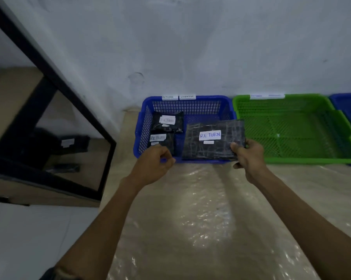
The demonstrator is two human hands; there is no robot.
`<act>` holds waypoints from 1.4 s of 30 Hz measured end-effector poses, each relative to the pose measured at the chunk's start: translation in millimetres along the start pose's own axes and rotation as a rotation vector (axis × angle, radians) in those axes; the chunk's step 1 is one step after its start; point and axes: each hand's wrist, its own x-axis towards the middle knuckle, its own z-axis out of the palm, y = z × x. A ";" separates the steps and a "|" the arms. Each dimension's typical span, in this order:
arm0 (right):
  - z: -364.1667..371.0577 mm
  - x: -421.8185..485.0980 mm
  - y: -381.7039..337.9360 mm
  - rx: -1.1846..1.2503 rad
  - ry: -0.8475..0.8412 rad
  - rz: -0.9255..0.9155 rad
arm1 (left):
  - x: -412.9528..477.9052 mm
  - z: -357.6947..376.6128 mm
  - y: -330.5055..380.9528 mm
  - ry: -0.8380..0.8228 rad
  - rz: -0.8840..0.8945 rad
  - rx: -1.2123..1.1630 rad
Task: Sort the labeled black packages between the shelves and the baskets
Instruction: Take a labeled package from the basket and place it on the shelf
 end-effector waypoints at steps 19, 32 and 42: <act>56.7 65.3 7.1 -0.525 -0.052 0.140 | 40.8 32.1 -41.2 -0.120 -0.107 -0.200; 81.9 45.2 7.1 -1.421 -0.321 -0.361 | 39.6 36.3 -47.5 -0.093 -0.093 -0.185; 107.7 75.2 22.0 -1.469 -0.473 -0.231 | 40.4 35.8 -47.9 -0.092 -0.053 -0.117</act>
